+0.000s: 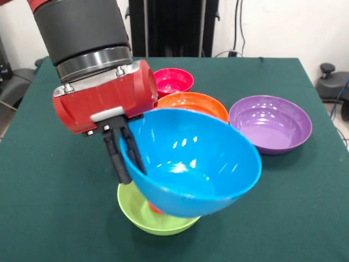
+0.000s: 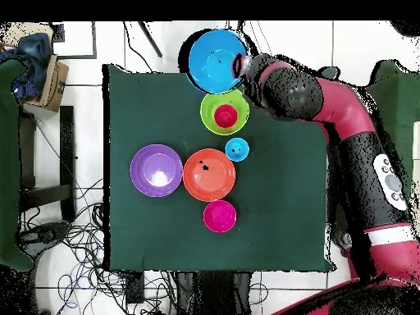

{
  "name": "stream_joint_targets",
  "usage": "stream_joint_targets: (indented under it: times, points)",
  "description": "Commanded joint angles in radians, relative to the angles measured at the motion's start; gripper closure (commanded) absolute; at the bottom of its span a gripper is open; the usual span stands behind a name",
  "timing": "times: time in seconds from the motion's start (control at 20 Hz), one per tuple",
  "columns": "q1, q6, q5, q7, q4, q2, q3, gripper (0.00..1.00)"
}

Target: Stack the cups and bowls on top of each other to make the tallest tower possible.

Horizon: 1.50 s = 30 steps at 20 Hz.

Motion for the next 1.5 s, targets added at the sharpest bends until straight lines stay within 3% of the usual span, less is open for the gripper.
stream_joint_targets:
  times: [0.05,0.8,1.15,1.5]
  points:
    - [-0.081,0.042,-0.011,-0.365,0.169,0.134,0.194,1.00]
    - [-0.142,0.089,-0.131,-0.421,0.208,0.195,0.239,1.00]
    - [-0.169,0.140,-0.139,-0.450,0.208,0.191,0.241,1.00]
    - [-0.204,0.212,-0.127,-0.446,0.228,0.139,0.245,1.00]
